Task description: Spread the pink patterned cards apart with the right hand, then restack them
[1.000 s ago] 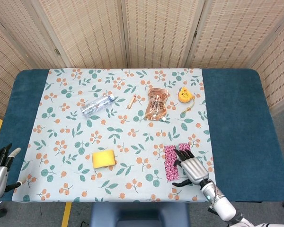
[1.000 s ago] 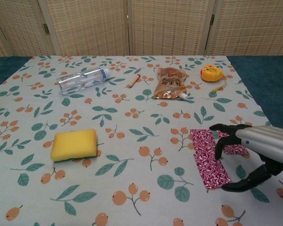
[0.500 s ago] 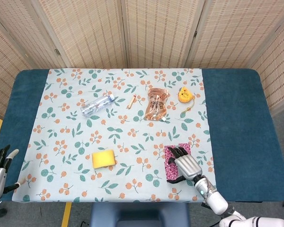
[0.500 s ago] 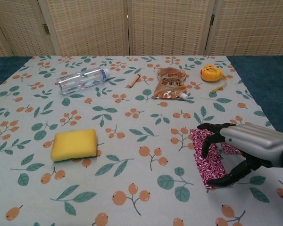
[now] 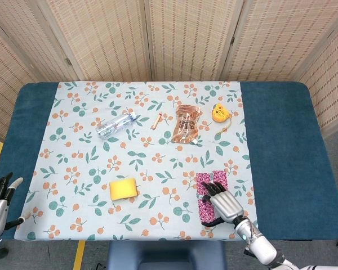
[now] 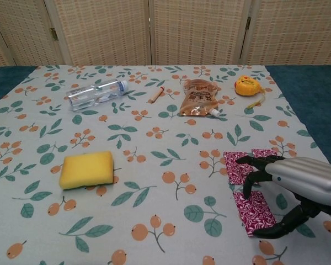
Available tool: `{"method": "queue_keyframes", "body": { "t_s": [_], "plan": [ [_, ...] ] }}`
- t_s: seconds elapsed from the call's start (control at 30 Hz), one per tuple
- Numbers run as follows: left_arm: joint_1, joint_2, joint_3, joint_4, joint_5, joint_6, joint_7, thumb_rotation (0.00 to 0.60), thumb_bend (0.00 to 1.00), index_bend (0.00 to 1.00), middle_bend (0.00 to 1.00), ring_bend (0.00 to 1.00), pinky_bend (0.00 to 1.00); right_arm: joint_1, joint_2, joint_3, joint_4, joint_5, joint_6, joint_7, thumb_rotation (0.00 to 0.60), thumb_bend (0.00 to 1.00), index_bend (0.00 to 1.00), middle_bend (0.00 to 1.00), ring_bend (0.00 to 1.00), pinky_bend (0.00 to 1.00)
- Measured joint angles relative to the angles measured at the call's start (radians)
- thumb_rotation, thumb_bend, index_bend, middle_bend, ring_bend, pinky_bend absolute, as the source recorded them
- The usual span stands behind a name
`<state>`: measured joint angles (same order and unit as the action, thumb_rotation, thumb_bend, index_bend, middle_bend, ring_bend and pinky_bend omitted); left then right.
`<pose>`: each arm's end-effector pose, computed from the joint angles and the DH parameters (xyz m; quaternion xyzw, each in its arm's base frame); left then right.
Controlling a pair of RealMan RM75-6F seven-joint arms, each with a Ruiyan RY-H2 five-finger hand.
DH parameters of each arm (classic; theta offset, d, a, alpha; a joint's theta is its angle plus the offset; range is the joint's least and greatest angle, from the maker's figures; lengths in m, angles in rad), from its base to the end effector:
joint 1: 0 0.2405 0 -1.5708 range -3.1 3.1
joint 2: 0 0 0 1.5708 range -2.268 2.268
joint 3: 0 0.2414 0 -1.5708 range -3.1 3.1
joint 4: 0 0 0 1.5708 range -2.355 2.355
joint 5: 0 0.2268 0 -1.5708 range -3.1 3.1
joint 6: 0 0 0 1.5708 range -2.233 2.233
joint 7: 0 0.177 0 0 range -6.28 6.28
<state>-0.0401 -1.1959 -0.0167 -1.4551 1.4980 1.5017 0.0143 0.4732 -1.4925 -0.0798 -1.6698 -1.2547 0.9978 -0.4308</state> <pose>-0.3400 0.1938 0.1269 -0.6026 -0.3774 -0.3427 0.6140 -0.1977 -0.2304 -0.0745 0.7899 -0.4250 0.2639 0.3547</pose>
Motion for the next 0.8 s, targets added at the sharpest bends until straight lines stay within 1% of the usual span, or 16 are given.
{"method": "queue_keyframes", "body": {
  "t_s": [0.1, 0.23, 0.37, 0.47, 0.6, 0.8],
  "plan": [
    [0.000, -0.001, 0.000, 0.002, 0.001, 0.001, -0.004, 0.600, 0.27, 0.17, 0.02, 0.05, 0.00, -0.011, 0.015, 0.004, -0.013, -0.016, 0.030, 0.017, 0.336, 0.15, 0.34, 0.00, 0.00, 0.00],
    [-0.001, -0.002, -0.001, 0.006, 0.004, 0.001, -0.009, 0.600, 0.27, 0.17, 0.02, 0.05, 0.00, -0.019, 0.047, 0.039, -0.018, -0.017, 0.066, 0.036, 0.455, 0.15, 0.34, 0.00, 0.00, 0.00],
    [-0.002, -0.004, 0.000, 0.006, 0.006, 0.002, -0.010, 0.600, 0.27, 0.17, 0.02, 0.05, 0.00, -0.011, 0.068, 0.086, -0.003, 0.012, 0.069, 0.043, 0.474, 0.15, 0.28, 0.00, 0.00, 0.00],
    [-0.001, -0.004, 0.001, 0.004, 0.007, 0.002, -0.008, 0.600, 0.27, 0.17, 0.02, 0.05, 0.00, 0.007, 0.076, 0.115, 0.016, 0.046, 0.049, 0.046, 0.480, 0.15, 0.25, 0.00, 0.00, 0.00],
    [0.000, 0.000, 0.001, -0.002, 0.008, 0.005, -0.003, 0.600, 0.27, 0.17, 0.02, 0.05, 0.00, 0.033, 0.069, 0.136, 0.056, 0.091, 0.009, 0.038, 0.482, 0.15, 0.24, 0.00, 0.00, 0.00],
    [0.003, 0.004, 0.005, -0.009, 0.007, 0.005, 0.001, 0.600, 0.27, 0.17, 0.02, 0.05, 0.00, 0.070, 0.033, 0.156, 0.112, 0.173, -0.053, 0.016, 0.485, 0.15, 0.24, 0.00, 0.00, 0.00]
  ]
}}
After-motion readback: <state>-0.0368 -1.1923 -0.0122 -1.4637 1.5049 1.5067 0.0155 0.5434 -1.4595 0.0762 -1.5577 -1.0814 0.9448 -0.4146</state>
